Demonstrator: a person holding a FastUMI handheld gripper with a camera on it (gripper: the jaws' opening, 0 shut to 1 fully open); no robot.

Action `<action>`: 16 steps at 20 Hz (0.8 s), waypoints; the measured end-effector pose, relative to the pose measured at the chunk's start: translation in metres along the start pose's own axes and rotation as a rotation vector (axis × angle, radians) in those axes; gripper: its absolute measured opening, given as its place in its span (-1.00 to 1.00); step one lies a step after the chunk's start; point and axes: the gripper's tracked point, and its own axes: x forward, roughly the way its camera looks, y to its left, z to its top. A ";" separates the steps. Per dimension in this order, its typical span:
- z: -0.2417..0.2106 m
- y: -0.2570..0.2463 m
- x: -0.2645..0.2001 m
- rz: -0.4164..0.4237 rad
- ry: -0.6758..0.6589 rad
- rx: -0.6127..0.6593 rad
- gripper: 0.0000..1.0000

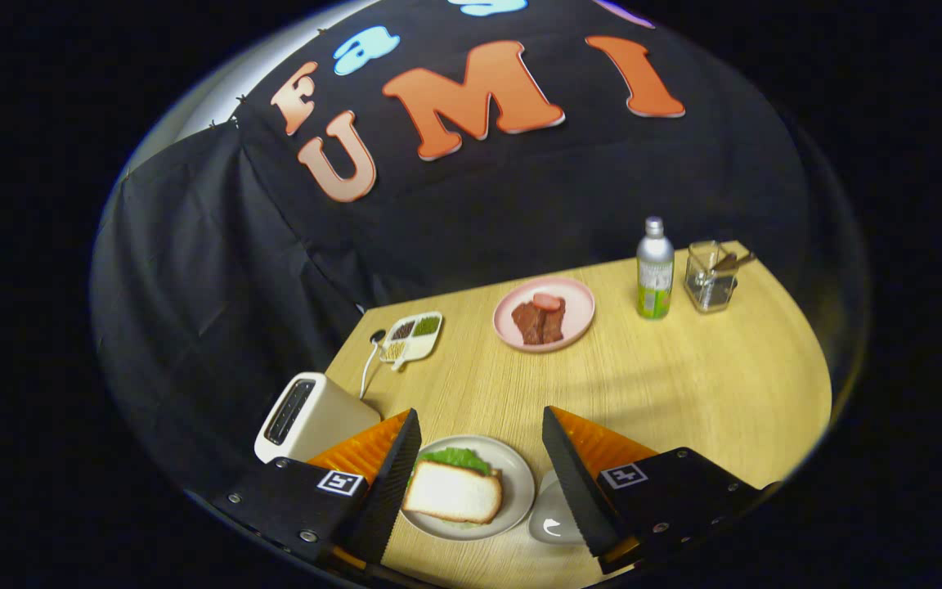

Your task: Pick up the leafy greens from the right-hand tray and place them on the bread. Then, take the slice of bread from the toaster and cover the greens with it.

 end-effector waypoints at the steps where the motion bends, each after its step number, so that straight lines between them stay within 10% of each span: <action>1: 0.022 0.003 -0.009 -0.021 -0.056 -0.020 0.83; 16: 0.207 0.041 -0.148 -0.294 -0.772 -0.420 0.96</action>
